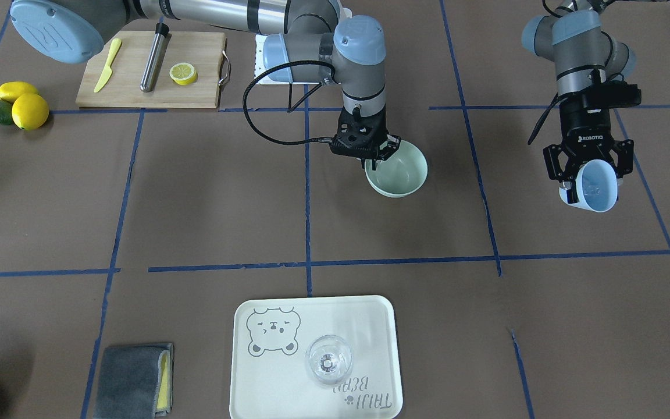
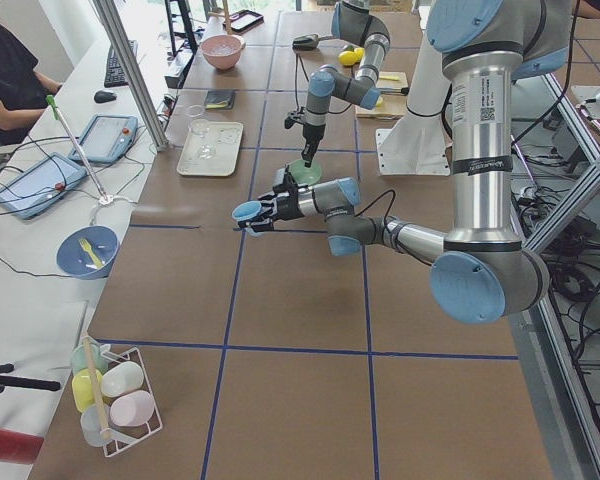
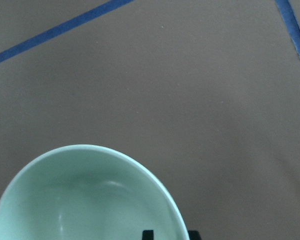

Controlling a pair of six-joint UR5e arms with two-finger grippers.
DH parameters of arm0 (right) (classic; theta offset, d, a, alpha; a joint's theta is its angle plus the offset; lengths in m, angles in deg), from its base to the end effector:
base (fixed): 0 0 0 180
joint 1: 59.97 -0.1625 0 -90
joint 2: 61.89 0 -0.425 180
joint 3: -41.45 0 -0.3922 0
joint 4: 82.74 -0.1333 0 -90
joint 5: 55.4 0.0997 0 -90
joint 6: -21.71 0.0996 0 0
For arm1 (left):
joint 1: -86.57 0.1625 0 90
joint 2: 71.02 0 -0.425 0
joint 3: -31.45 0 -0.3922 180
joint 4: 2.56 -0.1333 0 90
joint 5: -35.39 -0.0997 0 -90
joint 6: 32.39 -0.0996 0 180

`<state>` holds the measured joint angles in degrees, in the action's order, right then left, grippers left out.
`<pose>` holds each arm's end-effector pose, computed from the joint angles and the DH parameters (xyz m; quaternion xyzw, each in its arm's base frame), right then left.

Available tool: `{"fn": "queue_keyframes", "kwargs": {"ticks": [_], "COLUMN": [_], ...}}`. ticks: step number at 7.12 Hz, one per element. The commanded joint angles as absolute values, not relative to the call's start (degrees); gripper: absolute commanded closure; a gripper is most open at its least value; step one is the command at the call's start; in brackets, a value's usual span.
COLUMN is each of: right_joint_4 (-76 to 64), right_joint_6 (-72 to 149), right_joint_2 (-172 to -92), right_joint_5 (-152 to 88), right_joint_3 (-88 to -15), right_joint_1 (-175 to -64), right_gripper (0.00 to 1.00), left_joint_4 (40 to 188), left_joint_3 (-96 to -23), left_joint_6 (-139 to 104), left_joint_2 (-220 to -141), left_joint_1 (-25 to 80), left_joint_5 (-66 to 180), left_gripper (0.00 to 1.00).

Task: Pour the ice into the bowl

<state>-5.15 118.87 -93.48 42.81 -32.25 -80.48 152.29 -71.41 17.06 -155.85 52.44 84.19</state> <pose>-0.6993 -0.3887 0.0982 -0.0101 -0.4612 0.1802 0.8688 0.2624 -0.4181 0.4607 0.5614 0.2682 -0.1656 0.7652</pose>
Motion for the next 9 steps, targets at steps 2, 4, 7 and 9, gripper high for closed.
{"fn": "queue_keyframes", "kwargs": {"ticks": [2, 4, 7, 9], "right_joint_4": [-6.72, -6.01, -6.01, -6.19], "right_joint_6": [118.65, 116.65, 109.79, 109.16], "right_joint_2": [-94.05, -103.84, -117.50, -119.01], "right_joint_5": [43.90, 51.35, 56.20, 57.45], "right_joint_3": [-35.44, -46.55, -59.26, -60.07], "right_joint_1": [-84.91, -90.44, -94.32, -95.56], "right_gripper": [0.00, 0.00, 0.00, 0.00], "left_joint_4": [152.31, 152.13, 149.26, 144.23], "left_joint_3": [-74.55, -75.77, -77.80, -77.36], "left_joint_6": [16.74, 13.96, 9.64, 2.62], "left_joint_2": [-157.24, -157.68, -158.12, -159.17], "left_joint_1": [52.64, 55.43, 67.44, 74.49], "left_joint_5": [84.87, 84.43, 69.93, 55.31], "left_gripper": [1.00, 1.00, 1.00, 1.00]}}
